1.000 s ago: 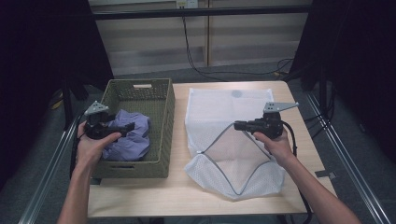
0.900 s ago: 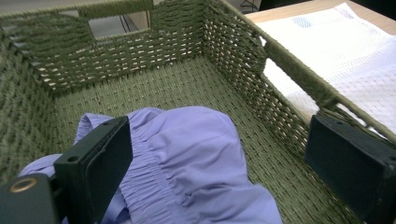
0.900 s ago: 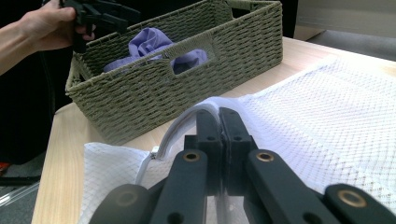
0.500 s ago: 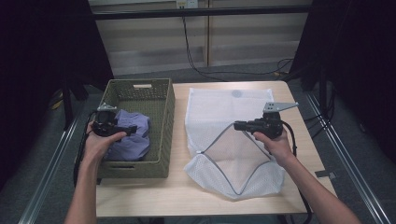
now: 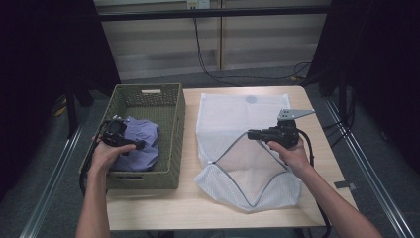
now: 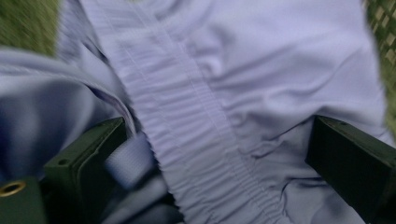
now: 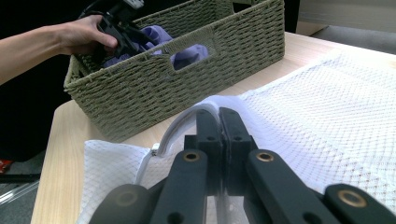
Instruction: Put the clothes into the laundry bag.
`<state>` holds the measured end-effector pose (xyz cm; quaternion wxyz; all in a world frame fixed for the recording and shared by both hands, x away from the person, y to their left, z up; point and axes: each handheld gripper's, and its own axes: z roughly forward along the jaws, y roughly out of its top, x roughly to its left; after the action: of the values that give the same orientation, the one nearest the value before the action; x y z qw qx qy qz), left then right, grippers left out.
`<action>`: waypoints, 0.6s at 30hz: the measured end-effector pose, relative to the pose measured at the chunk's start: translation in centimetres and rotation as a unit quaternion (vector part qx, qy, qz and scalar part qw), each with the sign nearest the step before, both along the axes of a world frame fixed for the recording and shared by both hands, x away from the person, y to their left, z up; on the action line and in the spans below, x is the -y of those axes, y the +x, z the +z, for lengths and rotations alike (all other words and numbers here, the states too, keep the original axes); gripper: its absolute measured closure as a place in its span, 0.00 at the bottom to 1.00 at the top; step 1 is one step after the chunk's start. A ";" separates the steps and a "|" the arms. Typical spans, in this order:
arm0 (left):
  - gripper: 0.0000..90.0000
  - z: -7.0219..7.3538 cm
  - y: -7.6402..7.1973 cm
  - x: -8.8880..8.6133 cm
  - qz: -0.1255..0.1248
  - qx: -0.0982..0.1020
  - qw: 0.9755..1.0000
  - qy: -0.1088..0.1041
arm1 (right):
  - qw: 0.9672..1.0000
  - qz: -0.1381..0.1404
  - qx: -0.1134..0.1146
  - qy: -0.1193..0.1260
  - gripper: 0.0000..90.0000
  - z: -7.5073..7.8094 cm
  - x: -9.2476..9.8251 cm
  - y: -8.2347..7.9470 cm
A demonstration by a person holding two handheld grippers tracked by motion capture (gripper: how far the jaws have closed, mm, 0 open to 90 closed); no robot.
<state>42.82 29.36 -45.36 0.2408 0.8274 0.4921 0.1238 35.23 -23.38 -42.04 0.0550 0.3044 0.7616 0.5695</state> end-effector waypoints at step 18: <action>0.01 -3.0 0.4 1.6 -0.023 -0.089 0.993 0.075 | 1.000 0.006 -0.008 -0.003 0.98 -0.3 0.2 0.0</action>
<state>43.17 27.78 -48.31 0.1363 0.8617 0.4821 0.0801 35.19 -23.55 -42.32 0.0468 0.3039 0.7656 0.5651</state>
